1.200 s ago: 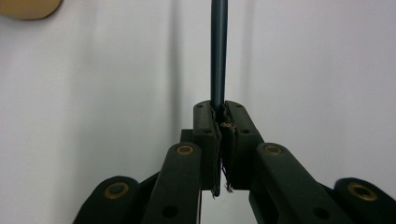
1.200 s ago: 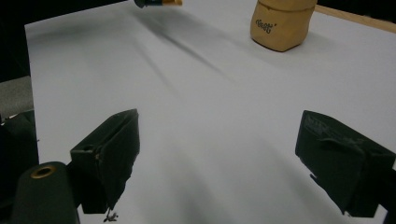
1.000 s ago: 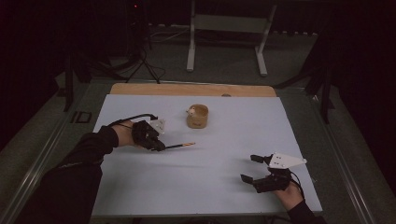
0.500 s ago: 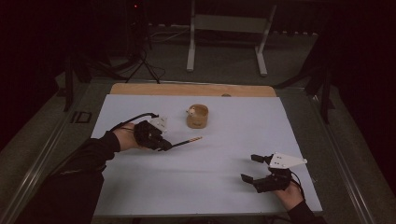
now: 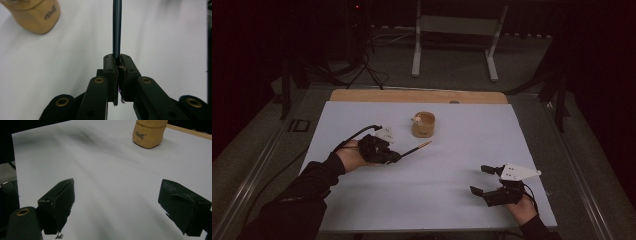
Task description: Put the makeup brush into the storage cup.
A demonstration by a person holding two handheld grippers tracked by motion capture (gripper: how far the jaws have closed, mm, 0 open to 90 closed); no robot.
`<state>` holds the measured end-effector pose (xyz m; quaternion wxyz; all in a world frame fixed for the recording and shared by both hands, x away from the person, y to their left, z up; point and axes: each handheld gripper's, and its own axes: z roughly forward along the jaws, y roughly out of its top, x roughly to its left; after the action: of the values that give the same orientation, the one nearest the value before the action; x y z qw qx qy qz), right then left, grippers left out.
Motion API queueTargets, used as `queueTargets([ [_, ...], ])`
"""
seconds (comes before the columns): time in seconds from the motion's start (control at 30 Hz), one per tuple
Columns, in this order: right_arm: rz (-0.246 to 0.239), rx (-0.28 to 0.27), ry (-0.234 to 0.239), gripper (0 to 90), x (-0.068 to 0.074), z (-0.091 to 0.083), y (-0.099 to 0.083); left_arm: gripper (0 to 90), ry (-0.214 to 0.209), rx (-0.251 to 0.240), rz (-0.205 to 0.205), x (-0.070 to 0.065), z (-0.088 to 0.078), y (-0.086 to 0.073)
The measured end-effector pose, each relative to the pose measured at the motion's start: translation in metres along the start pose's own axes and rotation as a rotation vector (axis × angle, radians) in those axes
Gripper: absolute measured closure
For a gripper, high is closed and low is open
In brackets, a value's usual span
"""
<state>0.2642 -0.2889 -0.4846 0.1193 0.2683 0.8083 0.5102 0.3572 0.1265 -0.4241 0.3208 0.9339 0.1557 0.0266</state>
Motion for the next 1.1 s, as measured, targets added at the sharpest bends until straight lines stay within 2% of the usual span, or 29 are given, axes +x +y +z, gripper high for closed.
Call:
queueTargets([
  [0.03,0.000,-0.001,-0.003,13.9,0.000,0.000,0.000,85.9,-0.011,-0.004,-0.006,-0.001,0.001,0.000],
  [0.07,0.000,-0.001,-0.004,13.9,0.000,0.000,0.000,85.9,-0.004,-0.019,0.007,-0.005,0.001,-0.001],
  [0.2,-0.003,-0.003,-0.007,13.9,0.000,0.000,0.000,85.9,-0.012,-0.036,-0.006,-0.011,0.001,-0.002],
  [0.23,-0.003,-0.005,-0.007,13.9,0.000,0.000,0.000,85.9,-0.019,-0.041,-0.023,-0.014,0.002,-0.002],
  [0.33,-0.006,-0.006,-0.012,13.9,0.000,-0.001,0.001,85.9,-0.017,-0.064,-0.034,-0.017,0.002,-0.002],
  [0.37,-0.007,-0.007,-0.013,13.9,0.000,-0.001,0.001,85.9,-0.016,-0.090,-0.062,-0.019,0.002,-0.003],
  [0.4,-0.007,-0.007,-0.013,13.9,0.000,-0.001,0.001,85.9,-0.016,-0.090,-0.062,-0.019,0.002,-0.003],
  [0.47,-0.008,-0.010,-0.014,13.9,0.000,-0.001,0.002,85.9,-0.011,-0.145,-0.083,-0.024,0.003,-0.005],
  [0.53,-0.007,-0.011,-0.013,13.9,0.000,-0.001,0.002,85.9,-0.005,-0.153,-0.087,-0.025,0.003,-0.006],
  [0.57,-0.010,-0.011,-0.014,13.9,0.001,0.000,0.002,85.9,0.004,-0.177,-0.101,-0.027,0.004,-0.008],
  [0.6,-0.010,-0.011,-0.014,13.9,0.001,0.000,0.002,85.9,0.004,-0.177,-0.101,-0.027,0.004,-0.008],
  [0.63,-0.013,-0.008,-0.017,13.9,0.001,0.000,0.002,85.9,0.006,-0.209,-0.120,-0.028,0.005,-0.011],
  [0.67,-0.013,-0.008,-0.018,13.9,0.001,-0.001,0.002,85.9,0.006,-0.209,-0.120,-0.028,0.005,-0.011],
  [0.7,-0.010,-0.010,-0.018,13.9,0.001,-0.001,0.002,85.9,0.018,-0.226,-0.136,-0.028,0.005,-0.012],
  [0.73,-0.011,-0.012,-0.020,14.0,0.001,-0.001,0.002,85.9,0.009,-0.239,-0.157,-0.028,0.005,-0.013],
  [0.83,-0.013,-0.013,-0.021,14.0,0.001,-0.001,0.002,85.9,0.023,-0.262,-0.171,-0.031,0.005,-0.015],
  [0.87,-0.011,-0.011,-0.023,14.0,0.001,-0.001,0.002,85.8,0.026,-0.291,-0.198,-0.033,0.007,-0.017],
  [0.9,-0.011,-0.011,-0.023,14.1,0.001,-0.001,0.002,85.9,0.026,-0.291,-0.198,-0.033,0.007,-0.017],
  [0.97,-0.012,-0.011,-0.023,14.1,0.001,-0.001,0.003,85.8,0.029,-0.308,-0.226,-0.034,0.010,-0.019],
  [1.0,-0.016,-0.008,-0.027,14.0,0.001,0.000,0.003,85.8,0.026,-0.326,-0.255,-0.035,0.014,-0.021],
  [1.1,-0.019,-0.010,-0.026,14.0,0.002,0.000,0.003,85.8,0.030,-0.333,-0.272,-0.038,0.017,-0.023],
])
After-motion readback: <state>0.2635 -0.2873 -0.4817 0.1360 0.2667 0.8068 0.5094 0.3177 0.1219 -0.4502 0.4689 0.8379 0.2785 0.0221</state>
